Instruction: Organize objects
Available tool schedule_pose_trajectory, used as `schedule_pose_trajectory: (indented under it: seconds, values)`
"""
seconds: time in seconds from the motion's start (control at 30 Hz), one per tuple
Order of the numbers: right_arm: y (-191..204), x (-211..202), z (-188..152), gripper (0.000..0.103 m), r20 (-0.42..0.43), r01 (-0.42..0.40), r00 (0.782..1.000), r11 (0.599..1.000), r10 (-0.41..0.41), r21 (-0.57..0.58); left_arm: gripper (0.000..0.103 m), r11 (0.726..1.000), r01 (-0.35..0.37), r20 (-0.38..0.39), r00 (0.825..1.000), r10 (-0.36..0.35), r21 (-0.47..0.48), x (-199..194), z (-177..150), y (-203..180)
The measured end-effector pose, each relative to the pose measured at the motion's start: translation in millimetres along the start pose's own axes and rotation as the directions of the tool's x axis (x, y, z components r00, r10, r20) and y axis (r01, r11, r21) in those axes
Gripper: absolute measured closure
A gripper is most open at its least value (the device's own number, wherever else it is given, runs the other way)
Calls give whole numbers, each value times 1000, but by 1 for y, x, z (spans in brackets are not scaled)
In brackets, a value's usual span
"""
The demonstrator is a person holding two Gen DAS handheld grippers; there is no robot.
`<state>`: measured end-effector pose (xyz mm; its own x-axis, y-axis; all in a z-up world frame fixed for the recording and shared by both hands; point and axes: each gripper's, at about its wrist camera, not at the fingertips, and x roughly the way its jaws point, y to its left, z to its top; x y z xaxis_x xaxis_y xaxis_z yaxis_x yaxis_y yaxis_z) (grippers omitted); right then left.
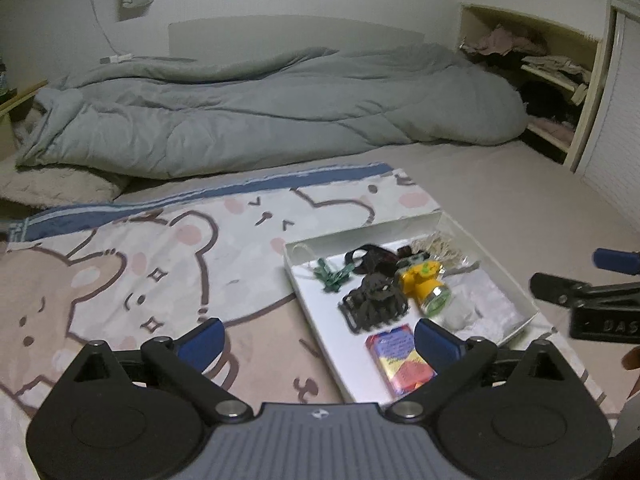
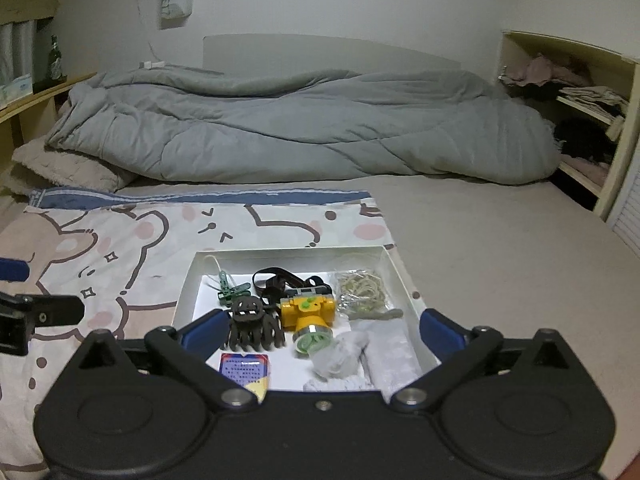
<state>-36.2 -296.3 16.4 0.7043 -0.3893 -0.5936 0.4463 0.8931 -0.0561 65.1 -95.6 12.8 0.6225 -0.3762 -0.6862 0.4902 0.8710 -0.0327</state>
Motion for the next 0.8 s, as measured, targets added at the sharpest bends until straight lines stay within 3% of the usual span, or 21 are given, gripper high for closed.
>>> schedule_pose_trajectory:
  seconds: [0.4, 0.8]
  values:
    - [-3, -25, -35, 0, -35, -11, 999, 998, 13, 54, 3, 999, -33, -36, 999, 33, -22, -14, -34, -3]
    - [7, -33, -48, 0, -52, -6, 999, 999, 8, 37, 2, 999, -42, -60, 997, 41, -20, -16, -48, -2]
